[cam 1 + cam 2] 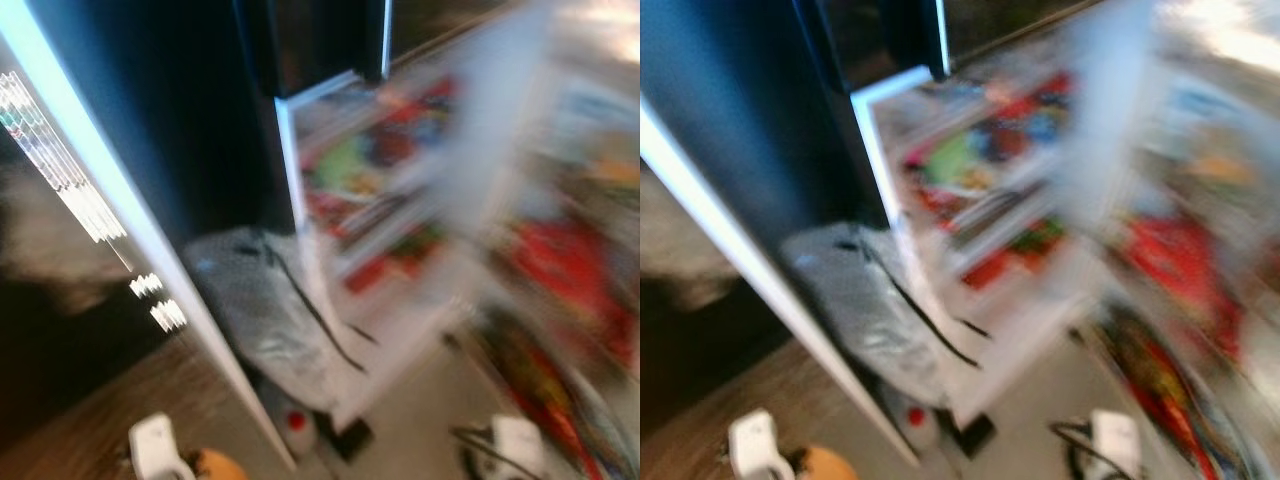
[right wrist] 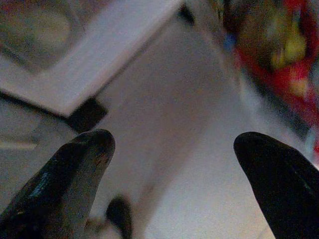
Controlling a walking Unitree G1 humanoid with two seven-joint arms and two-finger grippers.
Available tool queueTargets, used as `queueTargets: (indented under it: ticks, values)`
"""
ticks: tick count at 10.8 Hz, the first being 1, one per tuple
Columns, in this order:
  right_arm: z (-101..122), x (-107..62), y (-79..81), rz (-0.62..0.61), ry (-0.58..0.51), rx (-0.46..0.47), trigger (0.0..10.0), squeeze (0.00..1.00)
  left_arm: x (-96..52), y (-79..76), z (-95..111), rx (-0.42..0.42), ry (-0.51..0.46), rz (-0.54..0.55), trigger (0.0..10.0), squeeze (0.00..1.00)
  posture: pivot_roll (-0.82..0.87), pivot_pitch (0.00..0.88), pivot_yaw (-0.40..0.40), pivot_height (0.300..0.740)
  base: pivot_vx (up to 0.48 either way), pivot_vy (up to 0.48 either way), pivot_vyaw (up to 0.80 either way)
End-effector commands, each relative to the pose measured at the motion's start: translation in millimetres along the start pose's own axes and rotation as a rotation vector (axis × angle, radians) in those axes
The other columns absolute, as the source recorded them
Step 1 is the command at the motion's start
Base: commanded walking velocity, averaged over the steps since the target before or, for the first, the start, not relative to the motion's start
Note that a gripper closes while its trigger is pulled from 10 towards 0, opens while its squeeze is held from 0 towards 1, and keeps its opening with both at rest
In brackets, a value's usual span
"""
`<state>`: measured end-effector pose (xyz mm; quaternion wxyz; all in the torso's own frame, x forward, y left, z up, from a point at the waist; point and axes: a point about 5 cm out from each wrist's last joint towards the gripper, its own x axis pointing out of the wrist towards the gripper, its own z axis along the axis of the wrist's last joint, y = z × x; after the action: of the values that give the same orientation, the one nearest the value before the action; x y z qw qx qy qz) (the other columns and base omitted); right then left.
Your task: Restocking fridge
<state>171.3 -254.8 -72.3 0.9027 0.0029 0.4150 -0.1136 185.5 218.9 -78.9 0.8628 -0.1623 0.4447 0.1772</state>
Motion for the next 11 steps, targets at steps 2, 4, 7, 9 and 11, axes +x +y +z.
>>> queueTargets:
  ticks: [2, 4, 7, 9, 11]
  values:
    - [17.6, 3.8, 8.9, 0.021, -0.075, 0.01, 10.0, 0.0, -0.4, 9.1, 2.3, 0.02, 0.008, 0.031, 10.0, 0.0, -0.11, 0.014, 0.078, 0.74, 0.0, -0.262, 0.0]
    - [42.8, 6.0, 6.8, -0.033, -0.188, -0.029, 10.0, 0.0, -0.6, 10.4, 1.8, 0.025, 0.007, 0.041, 10.0, 0.0, -0.11, 0.016, 0.078, 0.74, 0.0, 0.0, 0.0]
    - [69.8, 2.3, -1.4, -0.193, -0.368, 0.028, 10.0, 0.0, -1.1, 12.5, -1.0, 0.034, 0.015, 0.044, 10.0, 0.0, -0.12, 0.033, 0.073, 0.74, 0.0, 0.0, 0.0]
    - [89.3, -3.7, 13.4, -0.232, -0.529, 0.026, 10.0, 0.0, -1.4, 12.4, -3.9, 0.043, 0.023, 0.041, 10.0, 0.0, -0.11, 0.035, 0.069, 0.74, 0.0, 0.0, 0.0]
    - [107.0, -9.2, 9.0, -0.296, -0.628, 0.065, 10.0, 0.0, -1.6, 12.6, -5.6, 0.042, 0.023, 0.039, 10.0, 0.0, -0.11, 0.036, 0.065, 0.74, 0.0, 0.0, 0.0]
